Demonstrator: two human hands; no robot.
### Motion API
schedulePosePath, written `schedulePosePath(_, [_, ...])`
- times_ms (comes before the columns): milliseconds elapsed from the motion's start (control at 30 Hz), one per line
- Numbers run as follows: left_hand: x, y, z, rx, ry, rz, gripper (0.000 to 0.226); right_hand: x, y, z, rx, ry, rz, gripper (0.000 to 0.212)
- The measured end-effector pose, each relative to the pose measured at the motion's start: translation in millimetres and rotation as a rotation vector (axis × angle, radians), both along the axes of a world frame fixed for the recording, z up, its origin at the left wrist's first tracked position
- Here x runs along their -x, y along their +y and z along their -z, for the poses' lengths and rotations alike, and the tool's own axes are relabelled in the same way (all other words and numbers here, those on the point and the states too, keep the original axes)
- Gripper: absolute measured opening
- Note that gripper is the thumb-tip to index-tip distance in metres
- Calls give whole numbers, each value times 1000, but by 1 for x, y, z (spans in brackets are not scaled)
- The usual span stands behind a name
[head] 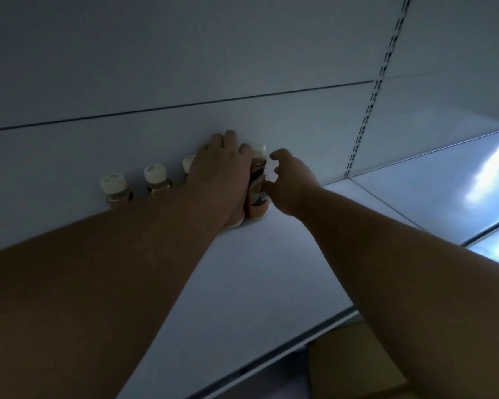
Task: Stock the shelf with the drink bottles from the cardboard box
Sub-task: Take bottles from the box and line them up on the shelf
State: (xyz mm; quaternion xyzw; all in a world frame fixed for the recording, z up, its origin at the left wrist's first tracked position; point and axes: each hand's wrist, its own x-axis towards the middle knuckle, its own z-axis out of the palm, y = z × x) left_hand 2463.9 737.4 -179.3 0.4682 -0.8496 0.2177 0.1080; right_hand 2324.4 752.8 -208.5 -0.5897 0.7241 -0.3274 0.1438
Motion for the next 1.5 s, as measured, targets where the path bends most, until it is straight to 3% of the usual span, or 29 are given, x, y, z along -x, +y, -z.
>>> schedulePosePath(233, [-1, 59, 16, -43, 292, 232, 32, 16, 77, -30, 39, 183, 42, 49])
schedulePosePath(367, [3, 114, 51, -272, 501, 348, 29, 13, 138, -31, 77, 242, 109, 40])
schedulePosePath(567, [18, 182, 106, -549, 591, 405, 32, 2, 213, -12, 30, 280, 169, 43])
schedulePosePath(667, [36, 210, 129, -603, 505, 417, 27, 7, 250, 6, 17, 273, 220, 44])
schedulePosePath(800, [80, 252, 153, -597, 415, 585, 14, 38, 305, 40, -10, 218, 316, 42])
schedulePosePath(933, [131, 298, 197, -694, 284, 682, 14, 82, 355, 94, -61, 162, 427, 39])
schedulePosePath(1167, [185, 350, 313, -981, 30, 566, 18, 146, 424, 232, -287, 31, 582, 36])
schedulePosePath(1400, [211, 349, 384, -1029, -75, 436, 46, 180, 423, 332, -458, -40, 552, 40])
schedulePosePath(1500, [219, 343, 409, -1101, -184, 332, 38, 195, 422, 368, -597, -36, 536, 44])
